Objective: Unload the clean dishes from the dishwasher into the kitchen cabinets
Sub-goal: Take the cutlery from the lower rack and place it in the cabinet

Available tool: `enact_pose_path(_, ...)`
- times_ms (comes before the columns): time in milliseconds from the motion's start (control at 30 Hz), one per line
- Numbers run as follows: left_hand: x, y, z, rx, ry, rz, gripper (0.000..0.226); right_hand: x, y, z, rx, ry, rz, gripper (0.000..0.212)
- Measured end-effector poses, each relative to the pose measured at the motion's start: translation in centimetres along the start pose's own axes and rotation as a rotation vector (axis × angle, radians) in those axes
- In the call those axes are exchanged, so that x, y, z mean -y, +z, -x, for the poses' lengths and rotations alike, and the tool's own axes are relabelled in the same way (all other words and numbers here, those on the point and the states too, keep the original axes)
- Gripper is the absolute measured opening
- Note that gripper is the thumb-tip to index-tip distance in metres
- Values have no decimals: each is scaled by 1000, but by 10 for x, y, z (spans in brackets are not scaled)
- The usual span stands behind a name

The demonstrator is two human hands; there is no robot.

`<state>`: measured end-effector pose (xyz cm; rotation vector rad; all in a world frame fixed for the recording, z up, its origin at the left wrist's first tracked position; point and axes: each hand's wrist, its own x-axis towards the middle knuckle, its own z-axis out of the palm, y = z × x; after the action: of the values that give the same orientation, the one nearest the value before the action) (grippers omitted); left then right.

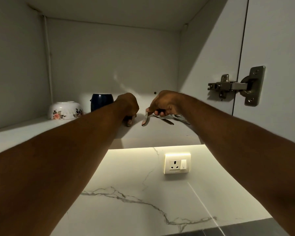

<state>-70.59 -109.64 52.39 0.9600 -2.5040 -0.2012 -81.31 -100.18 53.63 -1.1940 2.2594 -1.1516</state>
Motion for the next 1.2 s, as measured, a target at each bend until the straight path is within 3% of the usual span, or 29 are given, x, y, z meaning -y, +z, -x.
enact_pose_path(300,3,-1,4,70,11,-187,26,-3,1,-9,-15,-58,93,30)
enact_pose_path(367,3,0,1,87,12,-218,34,-3,1,-10,-17,-69,107,30)
enact_pose_path(633,9,3,1,107,50,-324,30,-6,0,-13,-41,-138,190,26)
enact_pose_path(800,11,6,-3,34,-9,-245,26,-6,0,-14,-75,-150,229,22)
enact_pose_path(933,10,5,-3,14,8,-224,25,-9,-14,-24,-287,-181,170,17)
enact_pose_path(1067,12,4,-8,-143,-67,-80,26,-12,-31,-39,-553,-252,511,16)
enact_pose_path(1200,7,-2,-4,-177,26,-115,22,-18,-32,-38,-501,-266,712,19)
